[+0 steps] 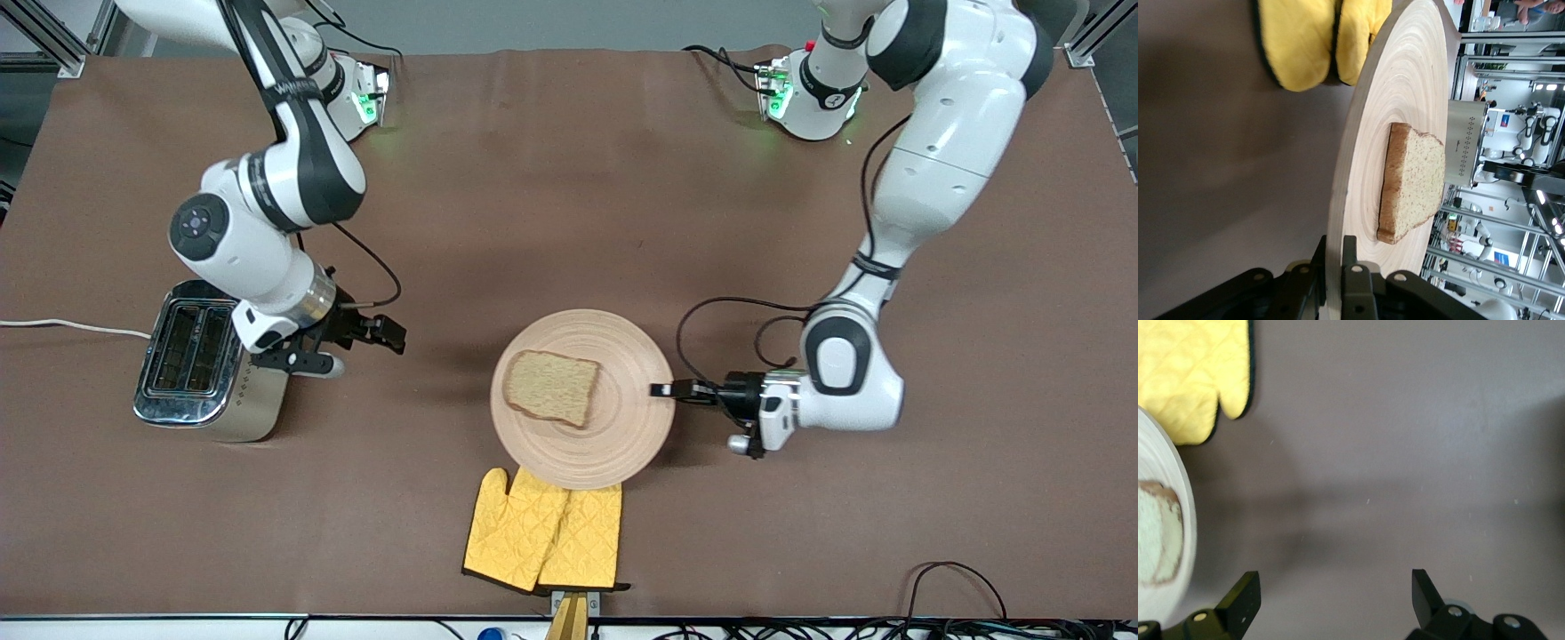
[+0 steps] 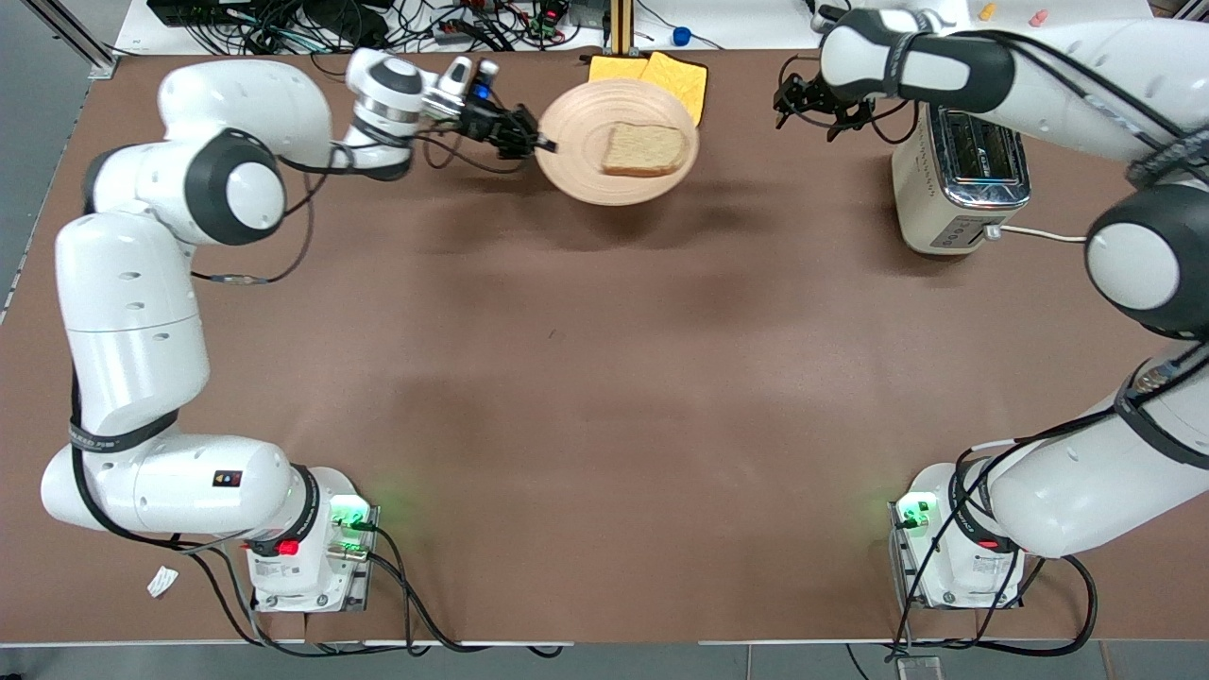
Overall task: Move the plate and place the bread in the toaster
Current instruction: 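Slide the plate further with the left gripper while the right gripper reaches the bread, then grasp the bread slice with the right gripper while the left gripper withdraws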
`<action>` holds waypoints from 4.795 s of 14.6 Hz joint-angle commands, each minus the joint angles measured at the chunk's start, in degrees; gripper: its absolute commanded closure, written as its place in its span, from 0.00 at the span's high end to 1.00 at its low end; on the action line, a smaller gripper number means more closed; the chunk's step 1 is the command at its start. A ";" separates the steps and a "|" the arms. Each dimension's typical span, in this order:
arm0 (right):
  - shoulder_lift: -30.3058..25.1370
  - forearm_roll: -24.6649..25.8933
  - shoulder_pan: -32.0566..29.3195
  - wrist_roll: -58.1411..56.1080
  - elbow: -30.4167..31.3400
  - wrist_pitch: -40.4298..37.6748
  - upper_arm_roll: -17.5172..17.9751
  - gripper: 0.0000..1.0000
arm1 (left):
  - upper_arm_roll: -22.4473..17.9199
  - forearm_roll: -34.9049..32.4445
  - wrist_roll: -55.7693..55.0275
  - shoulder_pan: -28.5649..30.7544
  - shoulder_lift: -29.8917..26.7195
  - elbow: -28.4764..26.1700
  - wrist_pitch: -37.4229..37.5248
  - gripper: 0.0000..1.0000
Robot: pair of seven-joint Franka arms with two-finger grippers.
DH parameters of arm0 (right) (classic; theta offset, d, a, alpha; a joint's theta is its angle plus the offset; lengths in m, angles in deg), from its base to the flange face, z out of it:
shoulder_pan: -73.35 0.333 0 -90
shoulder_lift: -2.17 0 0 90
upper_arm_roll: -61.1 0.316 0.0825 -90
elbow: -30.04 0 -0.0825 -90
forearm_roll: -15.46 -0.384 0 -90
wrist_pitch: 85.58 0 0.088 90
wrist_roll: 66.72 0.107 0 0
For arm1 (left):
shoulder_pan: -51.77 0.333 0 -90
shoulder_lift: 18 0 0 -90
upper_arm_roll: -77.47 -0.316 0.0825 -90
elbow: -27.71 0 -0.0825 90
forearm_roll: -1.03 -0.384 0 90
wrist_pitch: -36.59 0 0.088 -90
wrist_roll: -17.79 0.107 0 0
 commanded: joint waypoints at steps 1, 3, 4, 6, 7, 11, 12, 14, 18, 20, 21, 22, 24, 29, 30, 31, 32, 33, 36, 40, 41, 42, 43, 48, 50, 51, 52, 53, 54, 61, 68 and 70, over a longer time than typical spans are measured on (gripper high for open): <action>4.99 -0.89 -0.17 -0.16 -0.38 6.70 -0.14 1.00 | 0.03 5.94 0.76 -5.02 1.21 0.88 -5.07 0.00; 7.36 -0.89 -1.04 -0.25 -1.17 8.74 -0.14 1.00 | 0.03 7.96 1.02 -8.45 2.52 1.75 -10.17 0.00; 8.51 -0.89 -1.74 -0.16 -2.31 8.22 -0.14 1.00 | 0.03 9.54 1.03 -10.38 3.75 2.72 -12.11 0.00; 8.87 -0.80 -2.01 -0.25 -2.58 8.04 -0.14 1.00 | 0.03 10.26 1.03 -12.93 5.86 4.91 -15.10 0.00; 9.13 -0.80 -1.84 0.36 -2.67 8.04 -0.14 1.00 | 0.12 10.52 1.03 -13.73 6.56 5.71 -15.99 0.00; 10.45 -0.89 0.26 3.25 -2.49 7.95 -0.14 1.00 | 0.03 11.84 0.94 -14.97 6.84 5.80 -17.31 0.10; 10.62 -0.80 1.23 4.92 -2.49 8.04 -0.23 1.00 | 0.03 11.75 0.85 -14.97 6.84 5.72 -17.31 0.31; 11.76 -0.63 2.81 6.87 -2.49 8.30 -0.32 1.00 | -0.05 11.67 0.42 -14.71 6.23 5.45 -17.40 1.00; 13.52 -0.10 4.67 10.12 -2.58 8.22 -0.49 0.95 | -0.58 10.35 -2.04 -12.43 3.68 4.93 -16.61 1.00; 14.40 -0.10 5.10 10.30 -2.67 8.30 -0.49 0.87 | -0.58 5.98 -4.24 -9.71 1.57 3.44 -15.39 1.00; 14.41 -0.10 5.19 10.30 -2.67 8.22 -0.49 0.82 | -0.58 3.86 -5.38 -8.30 1.30 3.43 -13.12 1.00; 14.41 -0.10 5.19 10.21 -2.67 8.13 -0.49 0.78 | -0.58 1.93 -6.70 -6.20 0.43 3.43 -10.57 1.00; 14.41 -0.10 5.11 10.21 -3.19 7.78 -0.49 0.75 | -0.58 -4.38 -9.33 -2.16 -1.24 3.43 -5.65 1.00; 14.41 0.78 5.19 10.65 -5.04 4.17 -1.02 0.75 | -0.58 -28.19 -13.73 7.35 -6.42 3.87 2.71 1.00; 14.41 1.56 5.54 11.44 -5.04 4.09 -1.02 0.73 | -0.58 -33.28 -15.05 8.40 -8.35 3.87 4.03 1.00; 14.49 3.66 5.81 13.53 -5.22 3.13 -1.02 0.71 | -0.58 -39.51 -16.80 9.28 -10.63 3.87 5.35 1.00; 14.49 7.34 6.16 16.42 -5.83 1.64 -1.02 0.71 | -0.58 -44.62 -18.30 9.64 -12.92 3.87 6.76 1.00; 14.67 11.81 6.16 20.46 -7.22 -0.20 -0.85 0.71 | -0.67 -49.55 -19.18 9.64 -15.55 3.87 8.42 1.00; 16.07 15.55 6.25 24.45 -9.87 -2.24 -0.58 0.71 | -0.67 -59.23 -19.37 10.95 -21.97 4.05 13.52 1.00; 16.51 15.02 6.34 24.89 -10.23 -2.07 -0.49 0.71 | -1.19 -65.76 -19.37 12.01 -28.83 4.13 18.36 1.00; 17.21 14.93 6.34 25.24 -10.31 -1.81 -0.49 0.71 | -1.37 -65.77 -19.37 13.06 -30.33 4.13 19.50 1.00; 17.48 14.84 6.51 25.68 -10.40 -1.63 -0.49 0.71 | -1.37 -65.77 -19.45 13.51 -31.73 4.05 20.30 1.00; 17.48 14.76 6.51 25.68 -10.58 -1.72 -0.49 0.70 | -1.37 -65.77 -19.98 14.38 -33.05 4.05 21.87 1.00; 18.01 14.76 6.60 26.29 -11.80 -2.15 -0.40 0.69 | -1.37 -66.03 -27.00 15.36 -42.97 -0.42 26.19 1.00; 18.27 14.76 6.60 26.73 -12.25 -2.16 -0.14 0.69 | -0.94 -66.29 -27.89 15.27 -46.68 -3.76 26.02 1.00; 18.53 14.76 6.60 26.82 -12.25 -2.07 -0.05 0.69 | -0.85 -66.29 -27.89 15.18 -46.69 -4.04 26.02 1.00; 18.62 14.76 6.60 27.43 -12.42 -2.07 0.21 0.69 | -0.67 -66.29 -27.89 15.27 -46.60 -3.95 26.02 1.00; 18.71 14.76 6.60 28.14 -12.95 -2.15 0.30 0.69 | -0.67 -66.29 -27.80 15.27 -46.60 -3.95 26.10 1.00; 18.80 14.76 6.69 28.23 -12.95 -2.16 0.39 0.69 | -0.67 -66.29 -27.54 15.27 -46.60 -3.87 26.19 1.00; 19.15 14.32 6.86 28.58 -12.95 -1.72 0.39 0.53 | -1.46 -67.09 -27.63 12.91 -46.78 -3.51 26.02 1.00; 19.24 13.88 6.34 28.05 -12.60 -1.63 0.39 0.46 | -10.24 -67.17 -27.28 5.34 -49.32 -4.30 26.37 1.00; 19.24 13.88 6.34 28.05 -12.60 -1.54 0.39 0.40 | -12.53 -67.00 -26.83 3.32 -49.50 -4.48 26.37 1.00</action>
